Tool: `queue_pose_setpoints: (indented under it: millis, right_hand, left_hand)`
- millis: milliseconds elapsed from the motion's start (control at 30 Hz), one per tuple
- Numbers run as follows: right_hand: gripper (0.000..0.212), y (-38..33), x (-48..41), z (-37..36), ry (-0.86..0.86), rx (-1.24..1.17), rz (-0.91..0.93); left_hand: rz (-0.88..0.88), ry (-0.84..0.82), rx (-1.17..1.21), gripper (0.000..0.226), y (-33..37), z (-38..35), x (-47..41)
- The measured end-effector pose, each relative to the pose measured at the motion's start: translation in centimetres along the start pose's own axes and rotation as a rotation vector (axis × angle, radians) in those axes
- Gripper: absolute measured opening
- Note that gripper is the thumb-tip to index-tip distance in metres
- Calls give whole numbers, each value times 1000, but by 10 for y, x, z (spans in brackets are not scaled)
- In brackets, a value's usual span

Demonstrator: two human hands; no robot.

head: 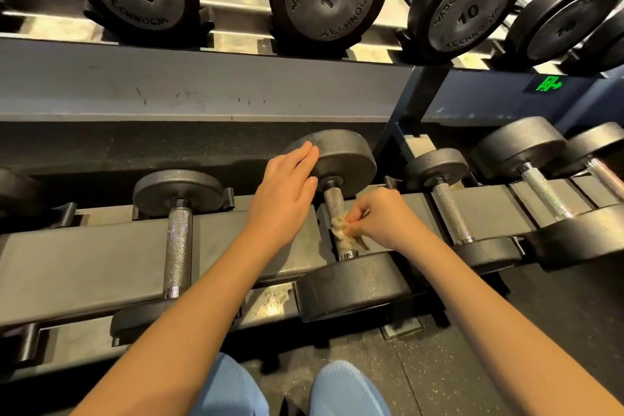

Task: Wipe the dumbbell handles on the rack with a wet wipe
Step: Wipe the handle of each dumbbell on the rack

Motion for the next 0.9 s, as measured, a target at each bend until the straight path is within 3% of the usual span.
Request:
queue_pose_setpoints:
  millis: [100, 233, 300, 467, 633, 767, 900]
  right_hand:
    - [15, 7, 8, -1, -20, -13, -3]
    - [5, 7, 16, 20, 264, -193, 70]
    - [9, 9, 20, 25, 322, -347, 75]
    - [8, 7, 22, 17, 285, -571, 58]
    - [7, -1, 29, 12, 168, -749, 86]
    - [20, 19, 38, 10, 324, -465, 39]
    - [30, 35, 47, 4, 326, -458, -58]
  left_hand:
    - [0, -30, -15, 54, -1, -1, 3]
    - [-59, 37, 92, 44, -5, 1, 21]
    - [-57, -28, 210, 40, -5, -6, 32]
    - [65, -162, 496, 47, 8, -26, 35]
    - [99, 16, 488, 22, 15, -15, 25]
    - [213, 152, 395, 17, -7, -10, 19]
    - [209, 115, 230, 21, -11, -28, 8]
Point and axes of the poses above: each hand's wrist, its own x-axis away from the middle knuckle, its own z-axis out of the back of the hand, y = z × x, the point moved 7 cm from there along -x, towards the middle knuckle, and after that the axes turned 5 degrees about -x, right-handed, at the moved point
